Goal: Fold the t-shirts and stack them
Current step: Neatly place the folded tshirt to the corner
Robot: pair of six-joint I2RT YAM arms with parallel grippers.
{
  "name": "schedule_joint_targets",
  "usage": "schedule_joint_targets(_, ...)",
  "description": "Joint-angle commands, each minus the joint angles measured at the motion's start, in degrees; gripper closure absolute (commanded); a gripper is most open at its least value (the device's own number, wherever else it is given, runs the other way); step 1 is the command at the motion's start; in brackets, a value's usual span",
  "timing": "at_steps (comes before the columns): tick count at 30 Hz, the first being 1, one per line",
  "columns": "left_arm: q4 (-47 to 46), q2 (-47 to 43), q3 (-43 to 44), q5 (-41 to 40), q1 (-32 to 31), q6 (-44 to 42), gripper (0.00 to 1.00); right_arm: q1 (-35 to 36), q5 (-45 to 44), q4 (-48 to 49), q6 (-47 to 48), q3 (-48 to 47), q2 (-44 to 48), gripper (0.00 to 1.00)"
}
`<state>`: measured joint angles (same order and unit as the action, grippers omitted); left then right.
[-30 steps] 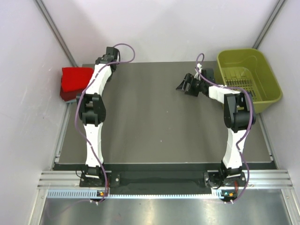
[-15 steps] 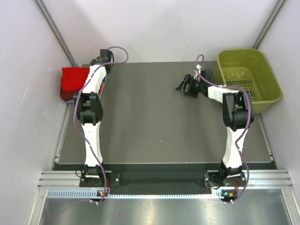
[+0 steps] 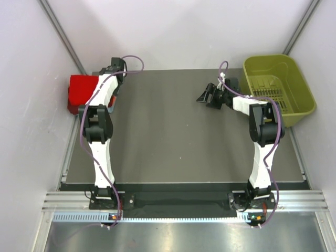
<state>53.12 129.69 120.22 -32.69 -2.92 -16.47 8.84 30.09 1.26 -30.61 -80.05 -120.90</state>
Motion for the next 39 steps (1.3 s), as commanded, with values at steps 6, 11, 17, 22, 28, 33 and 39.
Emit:
schedule_joint_targets(6,2.4,-7.1,-0.5,-0.1,0.1,0.0,1.00,1.0,0.7,2.1,0.4,-2.4,0.7,0.21)
schedule_joint_targets(11,3.3,-8.0,-0.9,0.3,0.1,-0.1,1.00,0.9,0.6,2.0,0.6,-2.0,1.1,0.21)
schedule_joint_targets(17,4.0,-9.4,-2.7,1.0,0.1,0.0,1.00,1.1,0.6,2.0,0.6,-2.2,1.1,0.21)
schedule_joint_targets(22,4.5,-10.8,-2.9,1.7,0.0,0.2,1.00,1.6,0.5,1.9,0.6,-2.2,1.2,0.21)
schedule_joint_targets(28,4.8,-11.3,-1.4,1.9,-0.3,0.1,1.00,1.9,0.4,1.9,0.9,-2.0,1.2,0.21)
schedule_joint_targets(33,5.5,-12.0,-4.7,2.5,-0.3,0.6,1.00,2.1,0.2,1.7,1.3,-2.4,1.0,0.21)
schedule_joint_targets(39,3.4,-10.6,-4.5,-0.5,-0.8,0.9,0.51,2.0,0.1,1.6,1.4,-2.3,0.8,0.21)
